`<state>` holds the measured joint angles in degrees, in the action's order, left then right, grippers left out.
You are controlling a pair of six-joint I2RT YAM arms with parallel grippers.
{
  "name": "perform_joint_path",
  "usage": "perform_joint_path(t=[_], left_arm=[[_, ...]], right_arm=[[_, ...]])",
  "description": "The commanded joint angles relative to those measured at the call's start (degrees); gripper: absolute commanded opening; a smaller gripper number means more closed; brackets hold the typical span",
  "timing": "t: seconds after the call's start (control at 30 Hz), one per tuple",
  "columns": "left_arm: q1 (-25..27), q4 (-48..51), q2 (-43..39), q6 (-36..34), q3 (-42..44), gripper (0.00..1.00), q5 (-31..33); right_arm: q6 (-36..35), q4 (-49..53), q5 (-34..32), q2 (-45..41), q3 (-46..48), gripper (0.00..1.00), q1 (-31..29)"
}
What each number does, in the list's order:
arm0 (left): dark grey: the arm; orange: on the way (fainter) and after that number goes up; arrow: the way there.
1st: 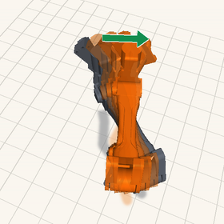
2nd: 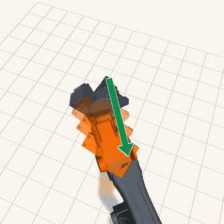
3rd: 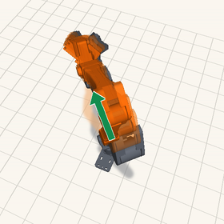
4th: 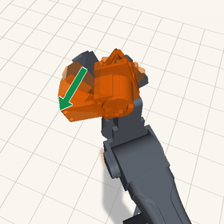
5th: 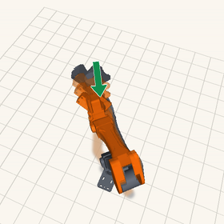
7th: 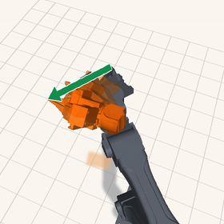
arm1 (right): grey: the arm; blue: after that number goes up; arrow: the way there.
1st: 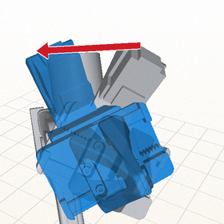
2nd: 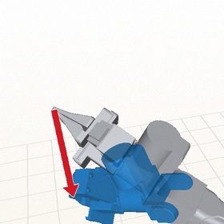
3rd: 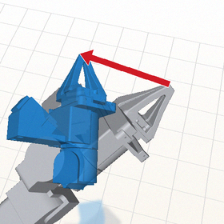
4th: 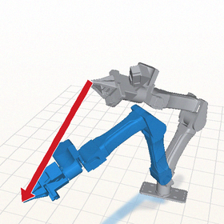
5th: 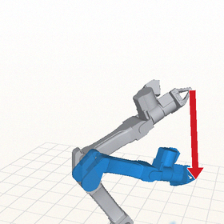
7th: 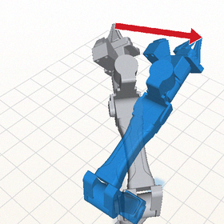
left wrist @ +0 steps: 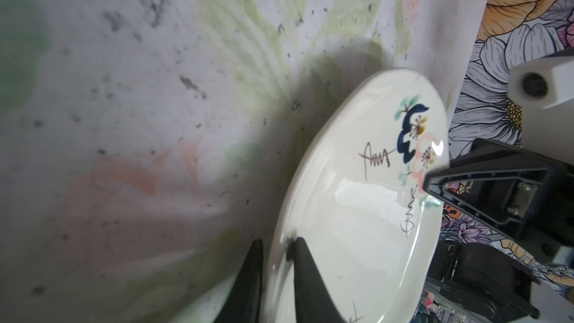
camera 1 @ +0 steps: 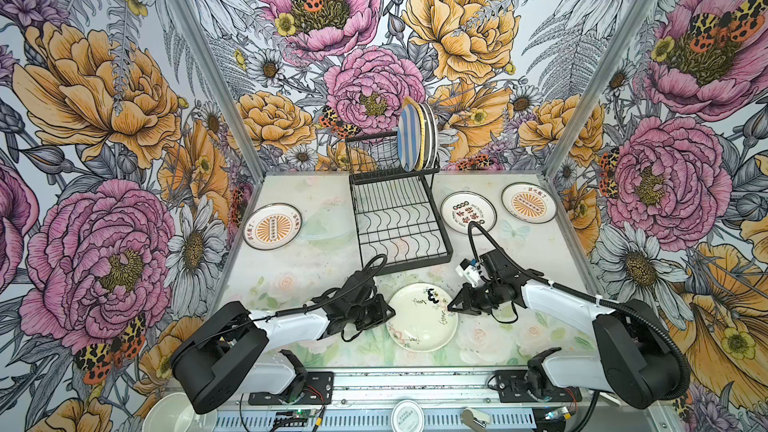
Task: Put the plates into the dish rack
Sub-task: 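Lift the floral plate upright with the right gripper against the left gripper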
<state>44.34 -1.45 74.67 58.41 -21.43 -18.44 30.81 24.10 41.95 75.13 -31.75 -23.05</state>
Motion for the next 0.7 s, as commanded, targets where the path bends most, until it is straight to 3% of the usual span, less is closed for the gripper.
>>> perform_joint_path(t=[0.0,0.2,0.43,0.67], left_arm=[[-0.9,-0.8,-3.0,1.2,0.4,0.36,-1.1],[-3.7,3.0,-9.9,0.7,1.2,0.54,-0.7],[-6.7,6.3,-14.8,-0.5,2.6,0.61,-2.3],[-7.2,2.8,-15.1,0.5,4.9,0.63,-3.6]], right_arm=[[-0.7,-3.7,3.7,-2.9,-2.8,0.0,-0.9],[-0.2,-3.7,4.5,-4.5,-3.0,0.0,-0.3],[0.4,-3.7,6.4,-6.2,-4.9,0.0,0.4],[1.4,-3.8,7.9,-7.3,-6.9,0.0,1.0]])
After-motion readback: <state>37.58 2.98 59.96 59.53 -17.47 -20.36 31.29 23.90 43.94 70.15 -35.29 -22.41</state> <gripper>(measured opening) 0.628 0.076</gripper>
